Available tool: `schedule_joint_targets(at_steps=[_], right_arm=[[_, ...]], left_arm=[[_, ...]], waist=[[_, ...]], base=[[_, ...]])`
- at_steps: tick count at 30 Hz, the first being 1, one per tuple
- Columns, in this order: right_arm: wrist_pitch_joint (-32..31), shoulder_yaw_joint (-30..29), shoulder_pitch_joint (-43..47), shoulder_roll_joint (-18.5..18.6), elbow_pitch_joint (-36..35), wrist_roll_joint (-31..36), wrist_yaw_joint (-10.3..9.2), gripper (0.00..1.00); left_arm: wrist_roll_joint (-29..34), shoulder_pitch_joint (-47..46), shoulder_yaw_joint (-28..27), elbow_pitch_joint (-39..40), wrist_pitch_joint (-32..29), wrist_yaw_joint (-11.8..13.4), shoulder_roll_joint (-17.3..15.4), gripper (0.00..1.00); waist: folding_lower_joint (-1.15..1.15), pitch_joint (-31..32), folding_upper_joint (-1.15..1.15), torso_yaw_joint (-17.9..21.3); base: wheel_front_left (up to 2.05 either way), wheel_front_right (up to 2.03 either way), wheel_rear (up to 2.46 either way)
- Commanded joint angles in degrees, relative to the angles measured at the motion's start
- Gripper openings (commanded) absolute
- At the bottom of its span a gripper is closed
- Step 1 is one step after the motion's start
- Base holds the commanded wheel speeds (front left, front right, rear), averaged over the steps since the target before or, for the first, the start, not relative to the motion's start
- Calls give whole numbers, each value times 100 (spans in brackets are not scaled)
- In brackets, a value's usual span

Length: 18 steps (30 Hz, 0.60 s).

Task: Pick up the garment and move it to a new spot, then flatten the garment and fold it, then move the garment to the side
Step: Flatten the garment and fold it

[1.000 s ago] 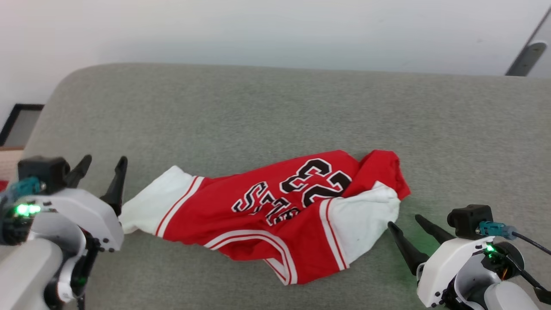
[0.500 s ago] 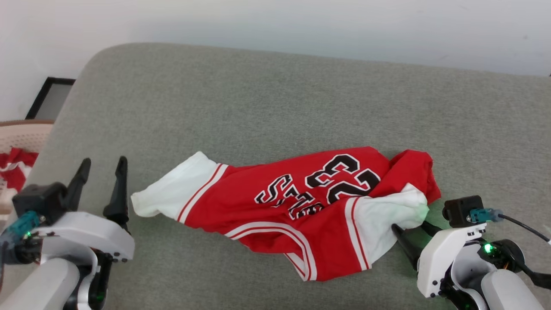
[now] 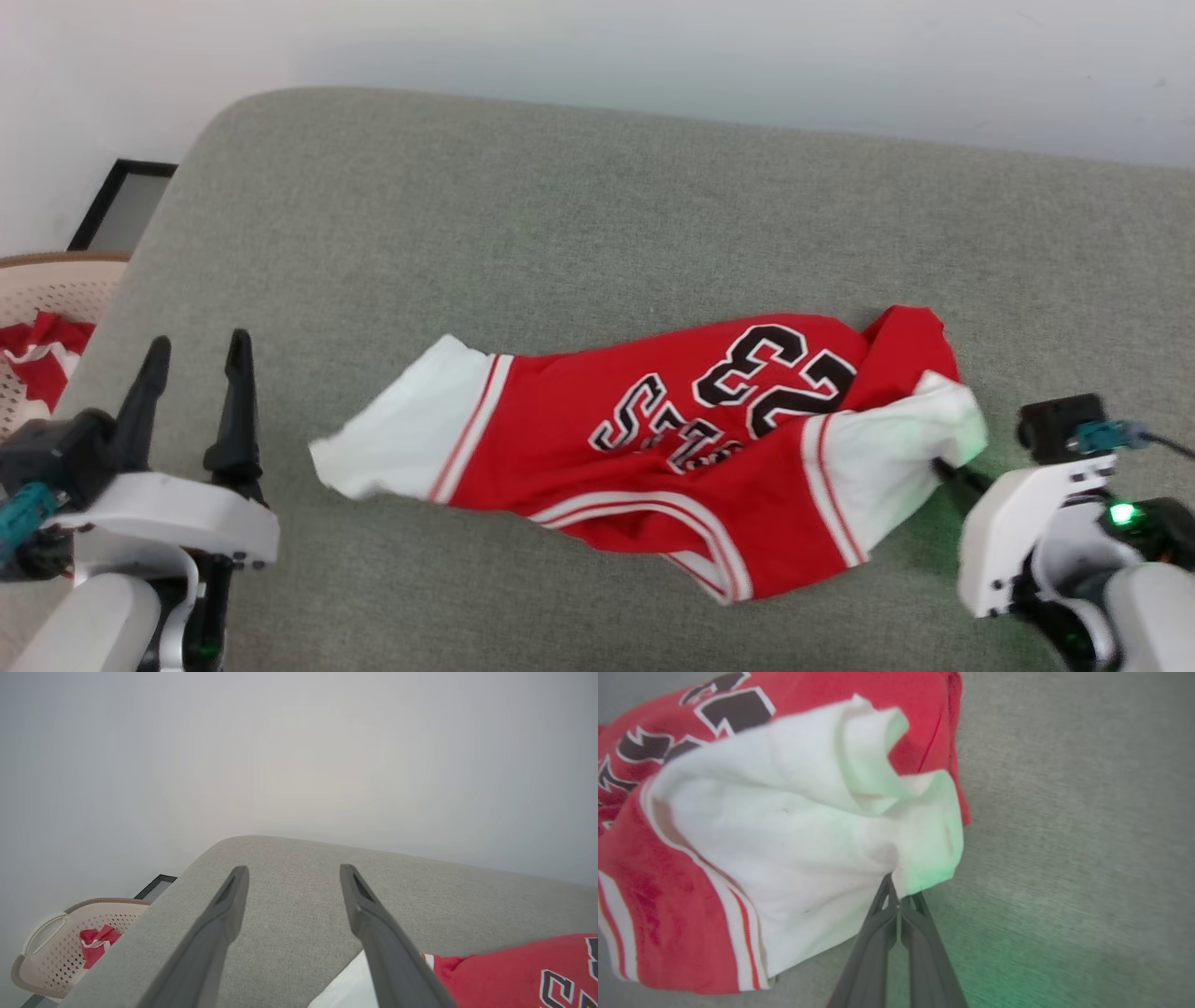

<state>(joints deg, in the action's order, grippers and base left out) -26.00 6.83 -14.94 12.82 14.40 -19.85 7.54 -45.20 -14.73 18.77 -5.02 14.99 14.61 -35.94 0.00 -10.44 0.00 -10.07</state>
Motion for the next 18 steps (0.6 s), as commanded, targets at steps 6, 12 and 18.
schedule_joint_targets(at_steps=[6, 12, 18], right_arm=[[-503, -482, 163, 321, -647, -30, -11, 0], [-1108, -1027, 287, 621, -939, -16, -11, 0], [-1296, -1239, 429, 619, -490, -122, -11, 0]], left_arm=[[225, 245, -269, -82, 14, -202, 146, 100], [385, 354, -442, -180, 15, -373, 297, 100], [498, 418, -524, -333, 15, -537, 416, 100]], waist=[[0, 92, 0, 97], [0, 181, 0, 161], [0, 306, 0, 199]], base=[[0, 0, 0], [0, 0, 0], [0, 0, 0]])
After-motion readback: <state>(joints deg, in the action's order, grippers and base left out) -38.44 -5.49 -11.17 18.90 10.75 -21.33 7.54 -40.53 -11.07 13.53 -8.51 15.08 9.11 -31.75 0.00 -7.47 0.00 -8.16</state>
